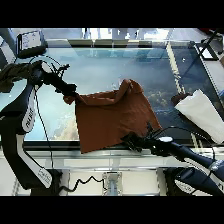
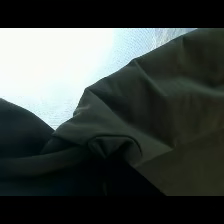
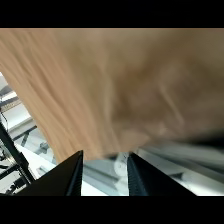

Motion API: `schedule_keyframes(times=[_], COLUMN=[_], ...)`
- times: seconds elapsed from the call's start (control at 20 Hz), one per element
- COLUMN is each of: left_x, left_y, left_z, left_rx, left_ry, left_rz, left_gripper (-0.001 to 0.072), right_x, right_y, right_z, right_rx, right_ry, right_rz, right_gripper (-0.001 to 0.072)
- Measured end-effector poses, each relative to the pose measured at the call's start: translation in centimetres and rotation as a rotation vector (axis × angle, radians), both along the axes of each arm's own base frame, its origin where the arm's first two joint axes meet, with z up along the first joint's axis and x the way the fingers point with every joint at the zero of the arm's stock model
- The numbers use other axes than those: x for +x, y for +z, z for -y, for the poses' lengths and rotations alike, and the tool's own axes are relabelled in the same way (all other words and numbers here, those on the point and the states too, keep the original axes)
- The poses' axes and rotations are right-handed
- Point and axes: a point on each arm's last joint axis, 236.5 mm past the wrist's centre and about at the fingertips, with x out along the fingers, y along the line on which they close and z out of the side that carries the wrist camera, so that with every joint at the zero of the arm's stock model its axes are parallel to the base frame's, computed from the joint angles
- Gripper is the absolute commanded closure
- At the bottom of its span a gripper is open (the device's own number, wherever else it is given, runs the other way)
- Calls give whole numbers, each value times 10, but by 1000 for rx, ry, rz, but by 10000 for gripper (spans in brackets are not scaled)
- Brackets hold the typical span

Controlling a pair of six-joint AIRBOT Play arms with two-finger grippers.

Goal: Fold the shirts.

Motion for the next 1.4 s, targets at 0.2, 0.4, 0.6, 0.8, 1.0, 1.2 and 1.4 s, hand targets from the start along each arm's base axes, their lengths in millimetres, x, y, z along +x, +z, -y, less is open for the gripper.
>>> schedule_keyframes(times=[0.2, 0.4, 0.6, 0.8, 1.0, 1.2, 1.4], left_x=[0, -1, -1, 1, 4, -1, -12], left_y=[0, 0, 0, 9, 33, 78, 145], left_z=[0, 0, 0, 13, 14, -9, -14], left_rx=[0, 0, -3, -64, -91, -68, -106], left_ry=[0, -1, 1, 18, 30, 49, 64], left_rz=[-1, -3, -4, -1, 43, 112, 224], left_gripper=[693, 693, 693, 694, 694, 694, 694], right_x=[18, 25, 33, 65, 115, 144, 173], right_y=[-1, -5, 3, 31, 60, 86, 152], right_z=[-16, -22, -25, -10, 62, 158, 234], right_rx=[12, 4, 17, 16, -58, -180, -312], right_ry=[19, 46, 67, 12, -144, -203, -205], right_rz=[8, 29, 100, 243, 363, 422, 540], right_gripper=[403, 684, 686, 688, 688, 688, 689])
